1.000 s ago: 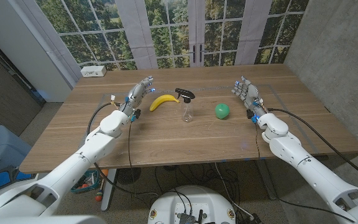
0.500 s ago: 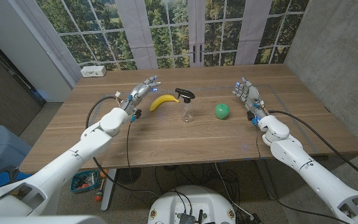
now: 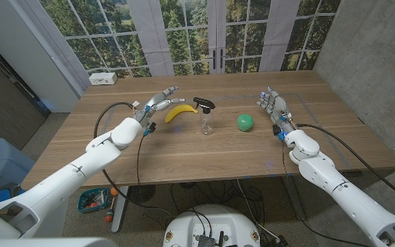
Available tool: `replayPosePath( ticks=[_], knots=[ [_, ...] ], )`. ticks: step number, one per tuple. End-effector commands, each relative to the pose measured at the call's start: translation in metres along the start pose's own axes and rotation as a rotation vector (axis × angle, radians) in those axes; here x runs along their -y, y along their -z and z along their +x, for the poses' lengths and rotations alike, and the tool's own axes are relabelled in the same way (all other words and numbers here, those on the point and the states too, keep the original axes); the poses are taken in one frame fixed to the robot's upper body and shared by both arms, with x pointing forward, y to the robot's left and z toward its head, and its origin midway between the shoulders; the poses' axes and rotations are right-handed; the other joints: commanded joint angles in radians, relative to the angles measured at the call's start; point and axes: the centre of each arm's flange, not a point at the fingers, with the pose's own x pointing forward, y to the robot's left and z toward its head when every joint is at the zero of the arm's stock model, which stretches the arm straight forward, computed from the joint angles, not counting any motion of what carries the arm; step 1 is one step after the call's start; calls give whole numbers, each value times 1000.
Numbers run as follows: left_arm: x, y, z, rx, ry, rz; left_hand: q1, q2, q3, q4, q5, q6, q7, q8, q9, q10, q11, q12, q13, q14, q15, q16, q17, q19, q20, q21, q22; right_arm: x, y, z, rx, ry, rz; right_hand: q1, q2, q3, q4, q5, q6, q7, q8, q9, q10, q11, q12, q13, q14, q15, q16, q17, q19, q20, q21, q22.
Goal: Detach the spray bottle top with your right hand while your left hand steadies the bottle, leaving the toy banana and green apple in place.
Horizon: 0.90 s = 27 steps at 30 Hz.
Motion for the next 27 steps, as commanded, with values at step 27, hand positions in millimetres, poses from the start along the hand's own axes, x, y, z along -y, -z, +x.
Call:
replayPosePath(
  ticks=[27],
  knots=[
    [30,-13,23,58,298,159,122,4,-109,2,93,-5,-19,1,8,14,-24,15,5,-2,-1,-1,5,1,29,-63,4,-8,-11,-16,17,35,-32,-5,6,-3,-2,3,8,2,5,2,9,4,5,2,9,7,11,-1,16,4,-10,2]
  ],
)
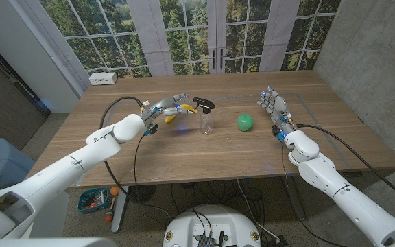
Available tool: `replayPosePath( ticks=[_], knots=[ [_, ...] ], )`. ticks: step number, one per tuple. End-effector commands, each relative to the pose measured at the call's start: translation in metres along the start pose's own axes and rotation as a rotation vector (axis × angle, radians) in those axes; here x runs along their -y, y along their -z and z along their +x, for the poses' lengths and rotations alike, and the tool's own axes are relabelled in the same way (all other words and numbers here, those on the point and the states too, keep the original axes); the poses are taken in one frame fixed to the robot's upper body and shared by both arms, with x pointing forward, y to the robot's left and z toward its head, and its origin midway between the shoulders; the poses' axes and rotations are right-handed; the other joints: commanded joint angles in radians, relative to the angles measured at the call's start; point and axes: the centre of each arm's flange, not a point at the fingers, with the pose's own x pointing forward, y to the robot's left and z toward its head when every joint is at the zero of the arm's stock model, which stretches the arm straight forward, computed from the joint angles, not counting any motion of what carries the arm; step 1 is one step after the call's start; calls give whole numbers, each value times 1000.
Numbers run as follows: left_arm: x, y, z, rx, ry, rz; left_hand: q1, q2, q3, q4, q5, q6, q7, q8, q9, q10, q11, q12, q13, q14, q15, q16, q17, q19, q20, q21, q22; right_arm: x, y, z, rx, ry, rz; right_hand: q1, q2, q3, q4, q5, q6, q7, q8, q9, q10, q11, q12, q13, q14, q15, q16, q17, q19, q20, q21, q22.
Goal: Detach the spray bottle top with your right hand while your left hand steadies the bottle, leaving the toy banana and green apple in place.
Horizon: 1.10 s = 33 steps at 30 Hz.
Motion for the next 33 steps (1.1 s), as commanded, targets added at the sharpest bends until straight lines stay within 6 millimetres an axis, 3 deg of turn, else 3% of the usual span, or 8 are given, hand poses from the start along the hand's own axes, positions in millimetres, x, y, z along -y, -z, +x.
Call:
replayPosePath(
  ticks=[1,13,26,33],
  knots=[
    [12,-2,14,42,94,-21,27,0,-19,0,15,11,-7,7,4,15,-15,12,5,12,-11,9,3,10,5,-12,4,0,-5,-6,7,13,-6,-5,6,-3,-2,3,8,2,5,2,5,0,5,2,3,1,4,0,9,-3,-6,2],
    [25,-2,30,72,169,-65,68,0,-52,1,36,19,-4,9,4,38,-16,17,5,32,-20,12,2,38,5,-20,4,3,-6,-6,8,16,-11,-6,6,-4,-2,3,8,2,6,2,5,1,5,2,4,2,4,-2,10,-3,-9,2],
    [42,-3,51,117,272,-149,138,3,-100,2,65,36,2,12,5,74,-46,23,5,70,-30,16,2,84,7,-31,4,4,-6,-5,9,22,-6,-7,6,-4,-3,3,9,4,6,2,5,1,5,1,4,3,5,-4,12,-1,-13,2],
    [51,0,62,126,325,-210,204,9,-133,4,87,68,-6,19,5,118,-67,30,5,105,-43,17,1,114,18,-42,5,5,-6,-4,10,26,-6,-7,5,-4,-4,3,9,3,6,2,6,2,6,1,4,3,5,-6,12,-1,-15,2]
  ],
)
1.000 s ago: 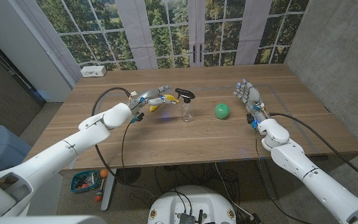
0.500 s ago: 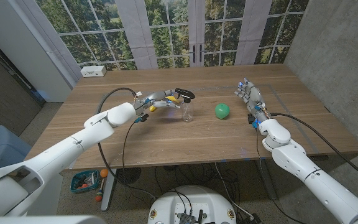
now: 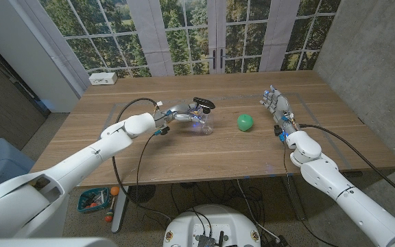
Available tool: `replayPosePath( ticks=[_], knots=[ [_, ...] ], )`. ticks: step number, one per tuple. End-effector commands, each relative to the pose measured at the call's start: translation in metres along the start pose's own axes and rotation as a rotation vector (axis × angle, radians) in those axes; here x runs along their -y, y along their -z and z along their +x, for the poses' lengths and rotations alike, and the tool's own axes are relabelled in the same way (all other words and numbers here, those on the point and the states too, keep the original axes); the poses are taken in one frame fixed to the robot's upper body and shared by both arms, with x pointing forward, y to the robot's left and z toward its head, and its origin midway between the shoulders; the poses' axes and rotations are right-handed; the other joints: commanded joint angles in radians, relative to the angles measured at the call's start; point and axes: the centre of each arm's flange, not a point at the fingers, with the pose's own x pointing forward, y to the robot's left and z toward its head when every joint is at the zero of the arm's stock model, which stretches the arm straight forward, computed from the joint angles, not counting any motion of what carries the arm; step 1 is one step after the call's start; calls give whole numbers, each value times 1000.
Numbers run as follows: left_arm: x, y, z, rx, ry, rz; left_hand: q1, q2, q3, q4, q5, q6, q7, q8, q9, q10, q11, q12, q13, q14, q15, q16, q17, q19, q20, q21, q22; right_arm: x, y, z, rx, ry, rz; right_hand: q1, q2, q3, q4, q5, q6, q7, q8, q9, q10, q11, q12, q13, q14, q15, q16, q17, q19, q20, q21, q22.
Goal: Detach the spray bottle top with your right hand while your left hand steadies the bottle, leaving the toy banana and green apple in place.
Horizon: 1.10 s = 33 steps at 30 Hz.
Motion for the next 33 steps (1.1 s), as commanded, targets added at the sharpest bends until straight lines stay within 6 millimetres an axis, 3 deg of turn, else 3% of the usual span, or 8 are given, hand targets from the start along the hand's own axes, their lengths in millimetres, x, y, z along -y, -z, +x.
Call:
replayPosePath(
  ticks=[1,8,10,14,17,22,27,33],
  knots=[
    [11,5,20,33,92,-92,40,4,-16,1,16,26,-9,14,5,29,-10,8,5,24,-32,9,0,25,4,-7,3,2,0,1,1,7,1,-7,5,-1,-1,3,9,3,6,2,6,2,6,3,4,3,5,2,9,2,-4,2],
    [21,5,33,41,155,-149,158,26,-51,10,39,103,-33,26,7,84,-37,7,5,124,-38,21,0,70,35,-22,6,3,0,2,2,10,2,-7,5,-2,-2,3,9,4,6,2,6,4,6,3,4,4,5,1,10,4,-7,2],
    [24,3,35,41,165,-153,214,45,-62,19,38,162,-41,38,8,159,-56,20,5,173,-44,23,1,86,38,-31,8,3,1,1,1,10,0,-8,5,-2,-2,3,9,4,5,2,6,4,5,3,3,3,5,0,10,4,-8,2],
    [26,2,36,41,160,-173,302,124,-64,34,-5,309,-48,71,9,298,-93,31,5,254,-68,26,4,119,35,-44,12,5,2,1,2,11,2,-8,5,-2,-2,3,9,5,6,2,5,4,5,3,4,4,5,0,11,4,-9,2],
    [25,1,35,36,142,-187,341,180,-61,36,-54,406,-38,93,11,411,-86,44,6,305,-79,33,5,138,36,-48,14,5,2,0,1,11,4,-8,5,-2,-3,3,9,5,6,2,3,2,5,3,4,4,5,-1,11,4,-10,2],
    [24,0,33,26,90,-207,395,331,-1,32,-157,705,51,168,21,787,-58,112,16,473,-137,43,2,192,33,-45,18,5,2,0,4,10,4,-8,5,-2,-3,3,8,4,5,2,5,3,5,3,4,4,5,-2,12,4,-12,3],
    [21,-1,30,12,33,-203,418,376,78,31,-183,823,95,207,31,1037,-49,167,27,598,-171,42,3,251,7,-20,19,4,-1,-1,7,15,-18,0,4,2,-11,4,9,1,6,2,6,2,6,3,5,4,4,-6,12,4,-14,2],
    [13,-6,27,-5,-12,-156,430,380,113,32,-184,843,100,220,39,1084,-42,182,48,660,-184,46,6,275,-4,-9,19,1,-10,-1,16,15,-68,65,-9,31,-70,7,9,-9,8,1,13,-6,7,1,19,12,2,-25,27,9,-20,1]
  ],
)
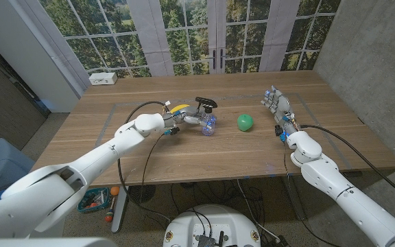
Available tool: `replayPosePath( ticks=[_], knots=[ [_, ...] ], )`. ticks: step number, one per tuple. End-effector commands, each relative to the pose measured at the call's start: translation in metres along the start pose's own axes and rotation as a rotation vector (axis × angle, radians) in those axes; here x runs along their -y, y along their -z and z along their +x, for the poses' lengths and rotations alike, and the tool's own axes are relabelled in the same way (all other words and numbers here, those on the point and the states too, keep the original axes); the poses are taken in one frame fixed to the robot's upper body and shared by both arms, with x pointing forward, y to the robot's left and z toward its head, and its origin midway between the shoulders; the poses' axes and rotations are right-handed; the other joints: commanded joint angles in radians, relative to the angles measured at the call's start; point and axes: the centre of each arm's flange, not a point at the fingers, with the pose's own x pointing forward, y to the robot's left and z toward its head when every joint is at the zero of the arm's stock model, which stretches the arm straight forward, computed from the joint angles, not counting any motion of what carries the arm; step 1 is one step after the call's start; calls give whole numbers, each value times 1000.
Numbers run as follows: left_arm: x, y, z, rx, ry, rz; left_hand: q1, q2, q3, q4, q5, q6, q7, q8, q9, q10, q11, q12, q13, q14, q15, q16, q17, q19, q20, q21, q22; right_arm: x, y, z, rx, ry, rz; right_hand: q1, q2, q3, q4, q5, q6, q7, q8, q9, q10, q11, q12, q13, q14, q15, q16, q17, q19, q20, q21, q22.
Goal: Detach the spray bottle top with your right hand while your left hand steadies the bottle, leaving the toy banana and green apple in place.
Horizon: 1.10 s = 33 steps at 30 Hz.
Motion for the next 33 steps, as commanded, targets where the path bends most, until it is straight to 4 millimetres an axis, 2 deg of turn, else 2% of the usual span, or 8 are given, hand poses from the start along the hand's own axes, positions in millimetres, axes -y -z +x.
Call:
replayPosePath(
  ticks=[1,6,11,16,33],
  knots=[
    [-8,-9,-5,-23,-93,47,76,192,95,79,-5,337,81,12,8,465,3,27,16,48,-166,8,8,17,-2,9,3,-3,-13,-1,13,2,-72,59,-10,21,-46,7,7,-19,7,3,12,-13,6,1,16,2,2,-12,19,-6,-11,2],
    [-14,-16,-5,-33,-103,109,74,189,101,82,-5,341,76,19,16,468,7,30,26,61,-167,5,8,21,-4,11,3,-6,-24,-1,25,-1,-143,96,-27,31,-74,11,7,-27,10,3,19,-12,8,2,29,18,6,-19,28,10,-13,3],
    [-20,-22,-5,-39,-103,154,74,185,106,84,-3,348,71,27,22,471,11,33,35,71,-169,2,8,22,-7,12,3,-10,-32,0,28,-14,-205,124,-42,36,-84,13,8,-30,12,4,25,-11,10,3,40,26,10,-22,32,29,-16,4],
    [-25,-28,-6,-39,-116,190,74,182,109,85,-2,355,72,34,27,473,11,35,44,76,-171,-2,8,23,-10,13,3,-13,-40,2,34,-26,-260,141,-52,38,-86,15,8,-33,13,5,24,-10,9,4,44,26,12,-23,27,47,-20,5],
    [-40,-50,1,-61,-83,329,77,176,119,84,2,354,75,42,36,472,12,40,66,87,-172,-14,9,23,-12,14,3,-35,-73,9,90,-81,-462,183,-75,41,-86,17,19,-40,20,6,30,-17,12,7,50,26,17,-22,13,84,-30,8]
  ],
)
